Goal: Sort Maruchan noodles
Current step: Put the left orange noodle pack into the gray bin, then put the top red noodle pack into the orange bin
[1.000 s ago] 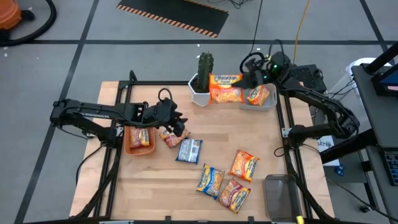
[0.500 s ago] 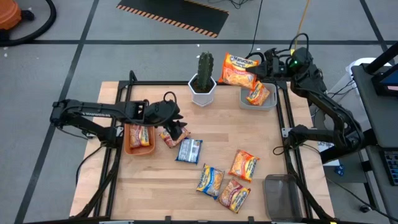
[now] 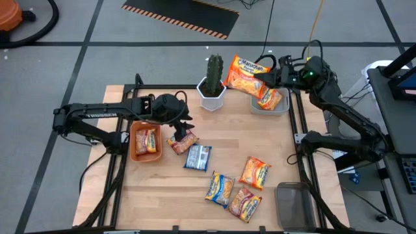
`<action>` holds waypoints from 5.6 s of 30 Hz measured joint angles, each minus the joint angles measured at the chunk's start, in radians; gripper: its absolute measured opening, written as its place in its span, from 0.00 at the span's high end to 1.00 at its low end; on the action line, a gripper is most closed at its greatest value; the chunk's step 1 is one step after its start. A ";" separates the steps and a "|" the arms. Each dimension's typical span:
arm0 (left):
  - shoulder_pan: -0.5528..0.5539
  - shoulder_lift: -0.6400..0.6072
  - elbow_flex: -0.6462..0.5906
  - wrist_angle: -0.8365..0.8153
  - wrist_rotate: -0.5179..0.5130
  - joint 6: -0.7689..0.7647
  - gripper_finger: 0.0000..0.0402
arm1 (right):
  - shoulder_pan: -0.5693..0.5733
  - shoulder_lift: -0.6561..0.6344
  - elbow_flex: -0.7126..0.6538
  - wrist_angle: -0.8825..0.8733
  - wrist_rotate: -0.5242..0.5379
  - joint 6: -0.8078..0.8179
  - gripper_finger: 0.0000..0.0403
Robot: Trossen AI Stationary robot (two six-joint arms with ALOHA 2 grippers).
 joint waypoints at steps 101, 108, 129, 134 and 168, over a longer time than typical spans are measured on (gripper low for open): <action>0.252 0.008 0.000 -0.103 0.129 0.115 0.52 | -0.269 0.312 0.164 -0.759 0.480 -1.040 0.34; 0.313 0.009 -0.031 -0.185 0.193 0.259 0.52 | -0.130 0.200 0.164 -0.698 0.525 -0.777 0.34; 0.149 0.009 -0.284 -0.205 0.233 0.323 0.52 | 0.300 0.146 0.164 -0.564 0.585 -0.362 0.34; 0.109 0.009 -0.310 -0.156 0.218 0.358 0.49 | 0.290 0.147 0.164 -0.561 0.581 -0.387 0.34; 0.011 0.176 -0.315 -0.225 -0.022 0.323 0.31 | 0.112 0.149 0.164 -0.684 0.294 -0.994 0.34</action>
